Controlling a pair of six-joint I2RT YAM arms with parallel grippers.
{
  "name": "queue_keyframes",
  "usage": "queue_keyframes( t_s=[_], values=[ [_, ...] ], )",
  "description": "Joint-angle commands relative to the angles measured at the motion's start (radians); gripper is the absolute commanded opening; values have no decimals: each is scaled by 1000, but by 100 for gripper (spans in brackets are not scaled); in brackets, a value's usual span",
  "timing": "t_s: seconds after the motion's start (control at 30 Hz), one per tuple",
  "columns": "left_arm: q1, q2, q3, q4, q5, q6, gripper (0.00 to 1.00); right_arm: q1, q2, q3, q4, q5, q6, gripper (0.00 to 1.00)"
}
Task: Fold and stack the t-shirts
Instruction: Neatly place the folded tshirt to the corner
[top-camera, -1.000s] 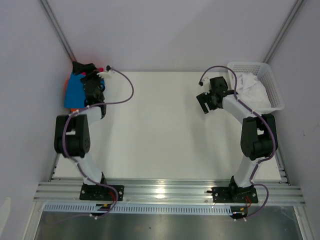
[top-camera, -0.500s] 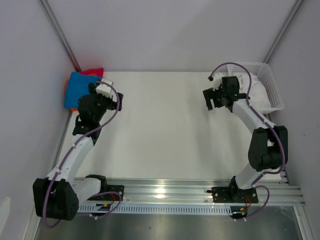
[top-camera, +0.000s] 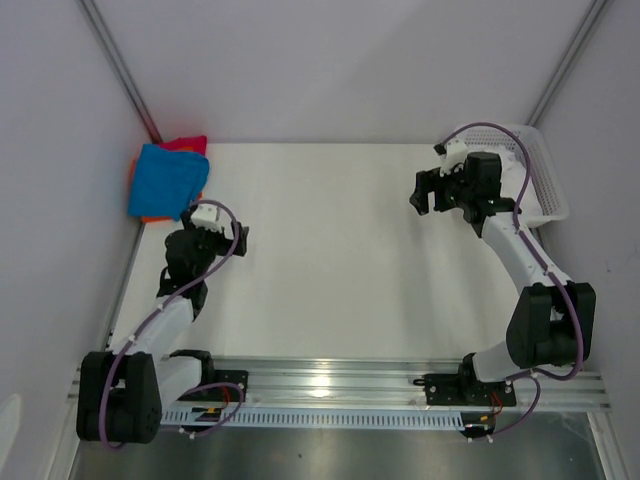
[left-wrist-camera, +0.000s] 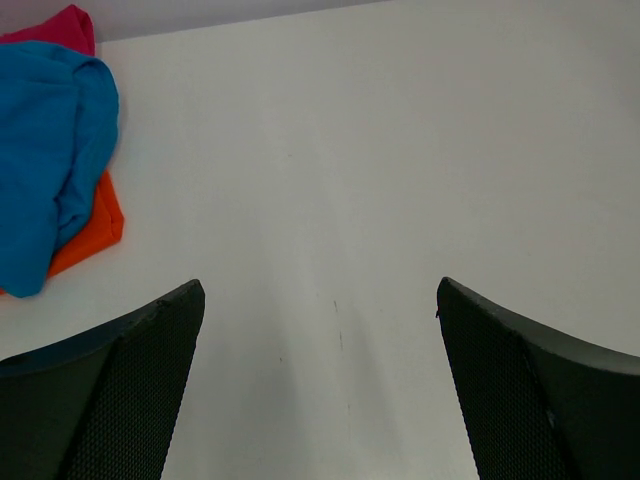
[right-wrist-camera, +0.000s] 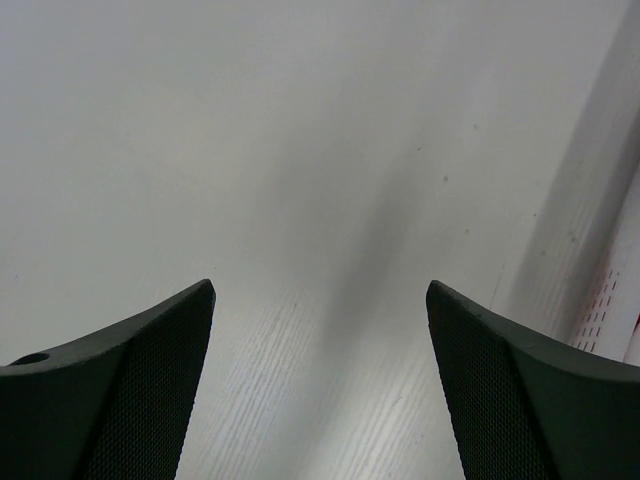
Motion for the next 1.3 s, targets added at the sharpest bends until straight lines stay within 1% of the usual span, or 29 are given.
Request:
queue_keyframes(
  t_s=[0.0, 0.1, 0.17, 0.2, 0.23, 0.33, 0.4, 0.43, 0.47, 0.6, 0.7, 0.77, 0.9, 1.1, 1.17, 1.2, 1.27],
  values=[
    [15, 63, -31, 189, -51, -33, 99, -1, -24, -10, 50, -46, 21, 88],
    [12, 104, -77, 264, -100, -31, 99, -9, -33, -27, 67, -68, 27, 89],
    [12, 104, -87, 282, -141, -68, 99, -13, -46, -52, 91, -75, 41, 89],
    [9, 109, -104, 333, -143, -74, 99, -15, -49, -60, 116, -83, 56, 90],
    [7, 127, -156, 464, -140, -71, 99, -15, -53, -69, 127, -84, 64, 90],
    [-54, 164, -198, 578, -128, 13, 100, -16, -70, -93, 168, -81, 88, 91],
    [-64, 155, -204, 556, -124, 19, 99, -16, -63, -90, 168, -81, 87, 93],
    [-64, 162, -207, 586, -124, 21, 99, -16, -55, -84, 168, -50, 104, 93],
    [-62, 161, -206, 576, -124, 22, 99, -16, -29, -72, 144, -36, 113, 95],
    [-64, 158, -207, 571, -123, 21, 99, -18, 51, 25, 55, 29, 145, 95],
    [-64, 159, -207, 579, -124, 21, 99, -19, 65, 17, 55, 14, 127, 95],
    [-64, 159, -210, 579, -124, 21, 99, -19, 68, 14, 51, -28, 101, 95],
    [-64, 161, -209, 580, -124, 21, 99, -15, 89, 12, 59, -38, 112, 96],
    [-64, 159, -209, 580, -124, 21, 99, 10, 151, 77, -28, -57, 70, 96],
    [-64, 161, -209, 579, -124, 21, 99, 33, 158, 100, -70, -58, 43, 92],
    [-64, 159, -209, 579, -124, 21, 99, 42, 158, 101, -82, -52, 18, 91],
    [-64, 159, -207, 579, -124, 21, 99, 66, 161, 108, -82, -39, 26, 90]
  ],
)
